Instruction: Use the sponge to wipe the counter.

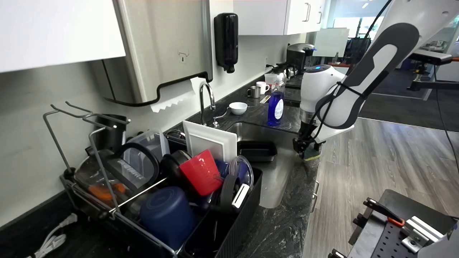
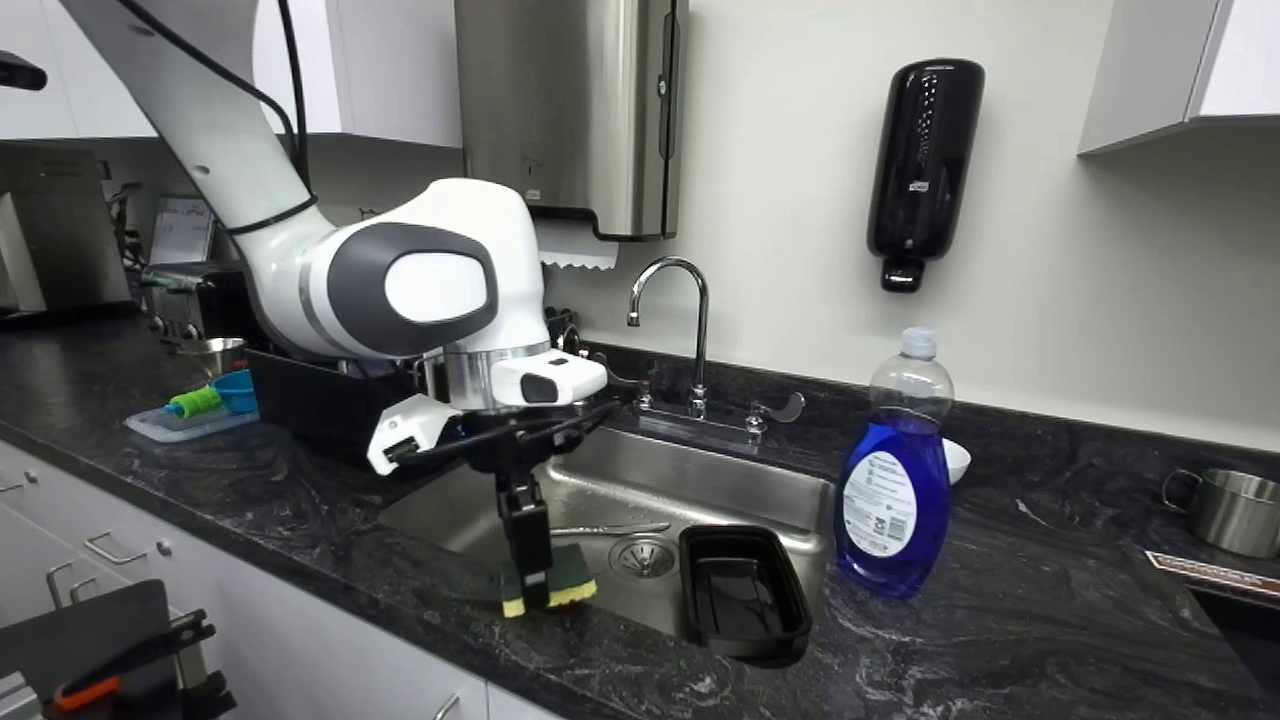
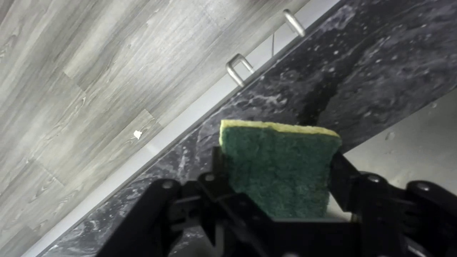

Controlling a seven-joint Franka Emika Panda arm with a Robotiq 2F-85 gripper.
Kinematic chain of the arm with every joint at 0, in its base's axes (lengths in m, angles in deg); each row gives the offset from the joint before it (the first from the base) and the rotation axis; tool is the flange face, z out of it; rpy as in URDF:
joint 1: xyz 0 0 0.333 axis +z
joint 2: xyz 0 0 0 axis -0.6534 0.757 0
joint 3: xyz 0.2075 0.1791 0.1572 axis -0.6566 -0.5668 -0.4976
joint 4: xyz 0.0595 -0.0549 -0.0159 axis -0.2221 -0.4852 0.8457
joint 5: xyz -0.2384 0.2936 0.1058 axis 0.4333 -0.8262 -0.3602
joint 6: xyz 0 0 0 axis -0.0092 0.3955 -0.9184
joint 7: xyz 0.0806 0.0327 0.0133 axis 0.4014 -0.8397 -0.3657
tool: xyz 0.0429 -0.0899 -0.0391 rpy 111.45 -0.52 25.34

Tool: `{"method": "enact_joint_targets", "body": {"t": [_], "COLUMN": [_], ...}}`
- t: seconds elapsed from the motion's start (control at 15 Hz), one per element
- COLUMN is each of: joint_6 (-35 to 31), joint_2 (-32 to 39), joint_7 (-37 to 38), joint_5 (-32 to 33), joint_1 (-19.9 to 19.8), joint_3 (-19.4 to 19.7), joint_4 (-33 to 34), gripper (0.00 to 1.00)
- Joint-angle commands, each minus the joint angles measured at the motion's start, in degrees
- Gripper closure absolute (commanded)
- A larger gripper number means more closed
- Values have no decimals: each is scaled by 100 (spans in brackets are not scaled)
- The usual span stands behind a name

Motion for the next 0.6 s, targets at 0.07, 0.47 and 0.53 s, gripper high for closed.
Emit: {"method": "enact_joint_targets", "body": {"t": [0.07,0.47,0.53], "joint_6": [239,346,360], "joint_2": [36,-81,-102], "joint_7": [-372,-1117,-1242], "joint_5": [-10,-45,-80], "joint_1": [-301,-785,-860], "joint_3": [165,510,549], "joint_4": [269,525,570], "gripper": [56,56,56]}}
